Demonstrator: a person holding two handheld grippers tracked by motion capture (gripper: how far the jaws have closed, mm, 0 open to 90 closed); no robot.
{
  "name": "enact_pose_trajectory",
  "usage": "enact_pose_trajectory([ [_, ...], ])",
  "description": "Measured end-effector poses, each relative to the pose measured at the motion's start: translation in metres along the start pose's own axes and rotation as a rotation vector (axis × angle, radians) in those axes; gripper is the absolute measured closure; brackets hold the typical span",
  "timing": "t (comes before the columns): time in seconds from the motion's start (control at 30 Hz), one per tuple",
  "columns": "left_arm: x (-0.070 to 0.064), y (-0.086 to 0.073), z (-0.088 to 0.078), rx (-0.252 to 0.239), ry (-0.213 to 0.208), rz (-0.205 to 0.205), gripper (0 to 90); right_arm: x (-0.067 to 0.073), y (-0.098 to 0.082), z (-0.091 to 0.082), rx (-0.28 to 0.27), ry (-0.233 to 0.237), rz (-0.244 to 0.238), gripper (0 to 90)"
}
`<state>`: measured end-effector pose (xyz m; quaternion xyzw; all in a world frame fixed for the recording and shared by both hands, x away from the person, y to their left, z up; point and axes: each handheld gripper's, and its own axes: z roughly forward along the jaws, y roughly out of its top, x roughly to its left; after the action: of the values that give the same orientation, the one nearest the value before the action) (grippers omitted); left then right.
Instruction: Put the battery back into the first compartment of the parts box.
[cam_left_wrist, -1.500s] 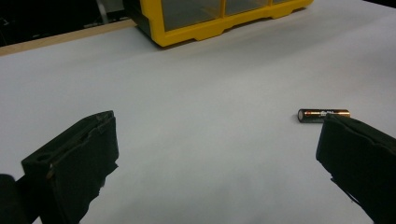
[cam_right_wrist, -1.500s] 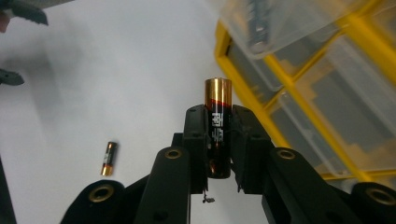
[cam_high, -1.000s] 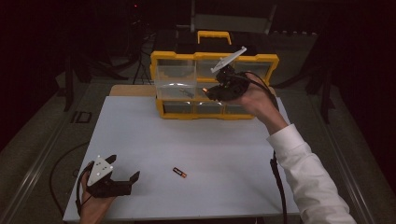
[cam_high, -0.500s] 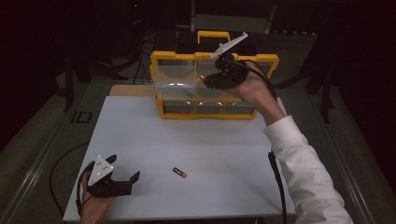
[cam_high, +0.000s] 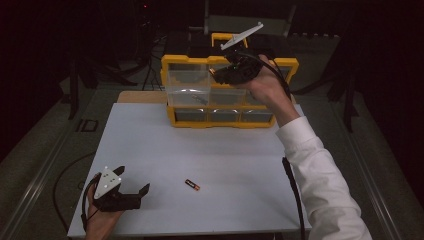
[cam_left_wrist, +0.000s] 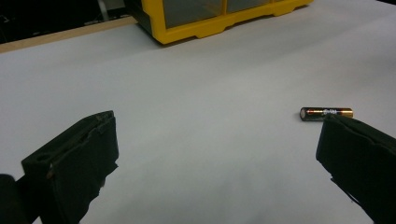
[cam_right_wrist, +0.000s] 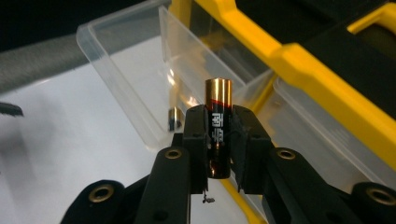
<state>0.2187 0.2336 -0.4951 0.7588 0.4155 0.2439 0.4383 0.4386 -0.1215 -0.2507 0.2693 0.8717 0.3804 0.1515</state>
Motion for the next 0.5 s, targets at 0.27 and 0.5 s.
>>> enact_pose_trajectory([
  [0.27,0.0,0.0,0.0,0.003,0.0,0.002,0.0,0.003,0.014,0.005,-0.033,-0.002,0.015,76.6],
  [0.5,0.001,0.0,-0.001,0.0,0.001,-0.001,0.0,0.011,0.026,0.015,-0.039,0.017,0.012,76.6],
])
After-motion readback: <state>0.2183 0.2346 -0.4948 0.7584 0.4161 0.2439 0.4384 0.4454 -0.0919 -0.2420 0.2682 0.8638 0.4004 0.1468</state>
